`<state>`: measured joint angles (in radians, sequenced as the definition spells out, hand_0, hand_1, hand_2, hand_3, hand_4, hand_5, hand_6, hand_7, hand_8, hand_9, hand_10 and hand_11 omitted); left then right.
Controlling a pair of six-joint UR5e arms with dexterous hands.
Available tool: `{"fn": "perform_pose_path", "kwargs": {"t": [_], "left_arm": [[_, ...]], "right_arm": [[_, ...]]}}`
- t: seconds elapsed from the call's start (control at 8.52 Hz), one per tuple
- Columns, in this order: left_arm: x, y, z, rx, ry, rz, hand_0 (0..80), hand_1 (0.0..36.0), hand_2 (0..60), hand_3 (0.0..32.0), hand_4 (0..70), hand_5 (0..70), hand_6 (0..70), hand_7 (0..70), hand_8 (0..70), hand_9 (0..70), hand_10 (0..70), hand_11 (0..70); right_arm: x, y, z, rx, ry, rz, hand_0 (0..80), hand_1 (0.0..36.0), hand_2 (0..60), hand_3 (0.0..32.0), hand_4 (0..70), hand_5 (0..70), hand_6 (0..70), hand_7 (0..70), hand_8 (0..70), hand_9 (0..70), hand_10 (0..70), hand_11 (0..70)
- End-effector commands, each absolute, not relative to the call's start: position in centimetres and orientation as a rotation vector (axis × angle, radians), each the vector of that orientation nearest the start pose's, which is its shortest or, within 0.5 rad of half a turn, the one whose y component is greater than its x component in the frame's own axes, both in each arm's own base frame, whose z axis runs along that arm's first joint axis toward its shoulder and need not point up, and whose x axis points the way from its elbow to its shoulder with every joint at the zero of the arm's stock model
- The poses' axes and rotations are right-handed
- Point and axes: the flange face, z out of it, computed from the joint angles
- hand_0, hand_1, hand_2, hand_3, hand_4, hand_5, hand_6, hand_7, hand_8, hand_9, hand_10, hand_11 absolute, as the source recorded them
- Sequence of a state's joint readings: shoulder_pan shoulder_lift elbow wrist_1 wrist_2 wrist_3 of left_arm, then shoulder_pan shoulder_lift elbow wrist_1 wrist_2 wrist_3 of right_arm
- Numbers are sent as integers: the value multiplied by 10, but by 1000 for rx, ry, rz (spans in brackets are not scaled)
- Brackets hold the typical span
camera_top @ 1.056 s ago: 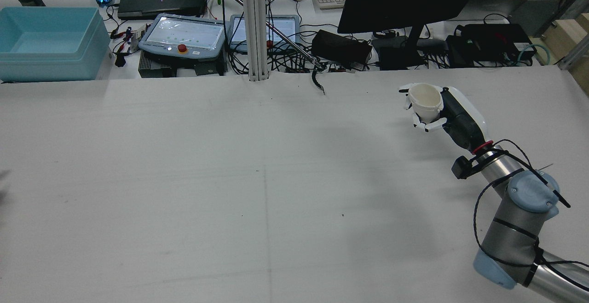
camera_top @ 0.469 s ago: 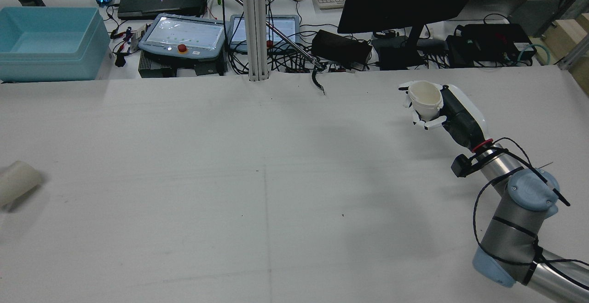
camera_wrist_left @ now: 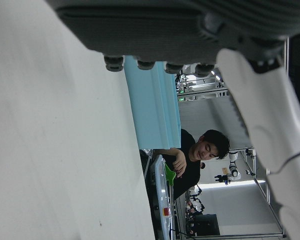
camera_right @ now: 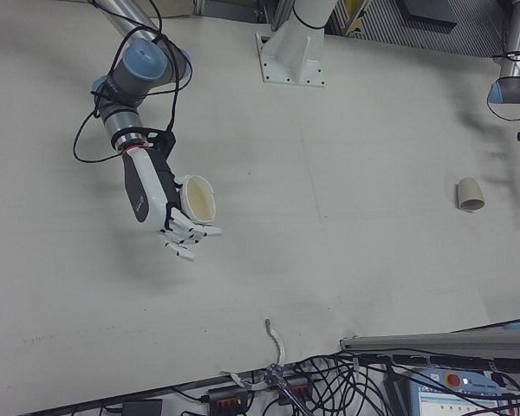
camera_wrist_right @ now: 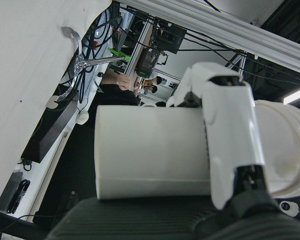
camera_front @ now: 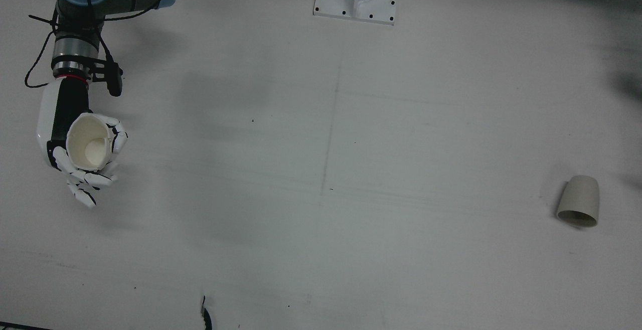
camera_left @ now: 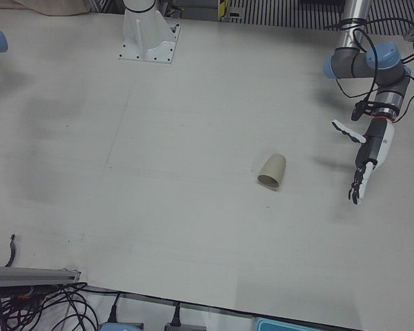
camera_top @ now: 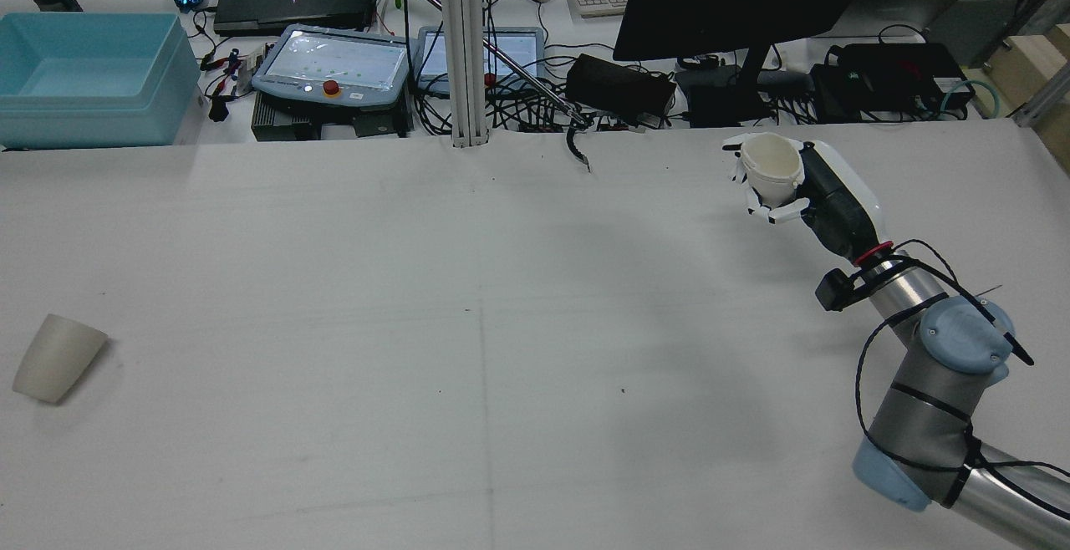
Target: Pour water
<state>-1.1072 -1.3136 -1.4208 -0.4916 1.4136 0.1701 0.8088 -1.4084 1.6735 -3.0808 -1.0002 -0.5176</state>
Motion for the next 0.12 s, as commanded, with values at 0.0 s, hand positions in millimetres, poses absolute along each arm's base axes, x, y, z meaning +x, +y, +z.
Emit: {"fn": "perform_pose_path", "kwargs": {"t": [0.0], "left_arm": [[-2, -379, 818, -95, 2140, -1917, 551, 58, 0, 48, 96, 0, 0, 0, 0, 0, 24, 53]], "right_arm": [[-250, -534, 536, -192, 2765, -2002, 535, 153, 25, 14, 115, 120, 360, 249, 138, 124, 32, 60]]}}
